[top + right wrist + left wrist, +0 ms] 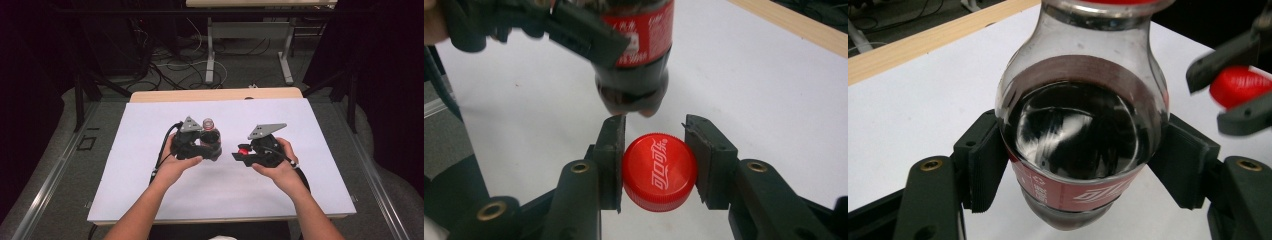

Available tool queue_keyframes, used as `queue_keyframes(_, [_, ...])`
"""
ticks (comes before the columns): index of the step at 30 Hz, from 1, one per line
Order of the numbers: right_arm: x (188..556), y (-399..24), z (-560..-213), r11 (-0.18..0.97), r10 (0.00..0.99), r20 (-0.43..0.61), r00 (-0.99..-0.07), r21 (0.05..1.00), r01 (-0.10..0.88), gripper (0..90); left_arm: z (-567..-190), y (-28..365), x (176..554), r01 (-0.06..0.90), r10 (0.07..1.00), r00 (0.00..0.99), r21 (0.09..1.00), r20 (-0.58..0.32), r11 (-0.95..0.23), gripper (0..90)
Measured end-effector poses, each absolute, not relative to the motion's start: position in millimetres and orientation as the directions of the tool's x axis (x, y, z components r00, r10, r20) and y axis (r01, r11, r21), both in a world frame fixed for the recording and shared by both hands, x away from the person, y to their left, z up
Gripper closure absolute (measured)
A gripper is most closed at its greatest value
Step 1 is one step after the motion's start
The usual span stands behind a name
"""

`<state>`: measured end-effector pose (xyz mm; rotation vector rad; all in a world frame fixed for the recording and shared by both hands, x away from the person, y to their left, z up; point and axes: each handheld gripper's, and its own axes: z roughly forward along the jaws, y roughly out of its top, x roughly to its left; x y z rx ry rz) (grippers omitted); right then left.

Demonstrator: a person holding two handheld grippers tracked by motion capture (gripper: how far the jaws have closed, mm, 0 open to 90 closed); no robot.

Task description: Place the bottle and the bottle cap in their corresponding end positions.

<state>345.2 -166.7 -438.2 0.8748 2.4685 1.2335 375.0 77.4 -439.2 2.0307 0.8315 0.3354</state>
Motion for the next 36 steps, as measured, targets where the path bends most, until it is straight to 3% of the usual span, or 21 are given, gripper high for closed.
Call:
queue_keyframes(23, [352,-173,-475,0.428,0.657,0.088,-0.749,0.774,0.466,61.3,-466,44,447,0.476,0.730,0.679,0.804,-0.079,-0.356,29.8])
queue_keyframes(36, [354,-170,-481,0.431,0.656,0.082,-0.750,0.775,0.461,61.3,-488,38,458,0.502,0.757,0.648,0.793,-0.083,-0.343,29.8])
